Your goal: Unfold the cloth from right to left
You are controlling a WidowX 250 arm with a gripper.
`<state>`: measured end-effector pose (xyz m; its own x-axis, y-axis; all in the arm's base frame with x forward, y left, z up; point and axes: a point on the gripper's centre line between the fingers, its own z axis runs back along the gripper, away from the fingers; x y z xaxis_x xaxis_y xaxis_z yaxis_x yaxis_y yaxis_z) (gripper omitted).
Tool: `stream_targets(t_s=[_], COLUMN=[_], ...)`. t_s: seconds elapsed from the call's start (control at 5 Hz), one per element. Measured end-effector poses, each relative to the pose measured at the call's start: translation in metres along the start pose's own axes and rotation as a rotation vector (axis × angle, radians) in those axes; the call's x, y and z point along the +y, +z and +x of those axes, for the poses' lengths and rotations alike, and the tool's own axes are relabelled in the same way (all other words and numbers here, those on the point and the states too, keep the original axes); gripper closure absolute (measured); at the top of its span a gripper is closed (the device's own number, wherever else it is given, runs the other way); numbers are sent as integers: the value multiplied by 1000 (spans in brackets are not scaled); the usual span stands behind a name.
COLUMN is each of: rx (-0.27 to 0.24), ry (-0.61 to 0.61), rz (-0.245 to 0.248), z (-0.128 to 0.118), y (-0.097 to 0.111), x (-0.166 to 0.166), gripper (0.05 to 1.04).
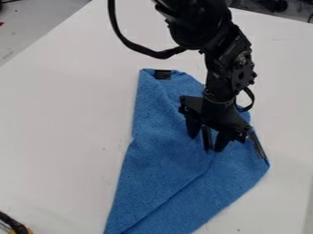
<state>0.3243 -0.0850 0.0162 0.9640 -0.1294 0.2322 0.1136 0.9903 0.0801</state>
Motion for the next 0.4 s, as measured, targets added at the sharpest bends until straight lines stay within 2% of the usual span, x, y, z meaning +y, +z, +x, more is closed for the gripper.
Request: stream_targets(t_s=[0.2, 0.4], rx=[1, 19], ry=[-2, -7], rz=[1, -3], z=[4, 2], y=[4, -3], x=[-2, -4], gripper=[552, 604])
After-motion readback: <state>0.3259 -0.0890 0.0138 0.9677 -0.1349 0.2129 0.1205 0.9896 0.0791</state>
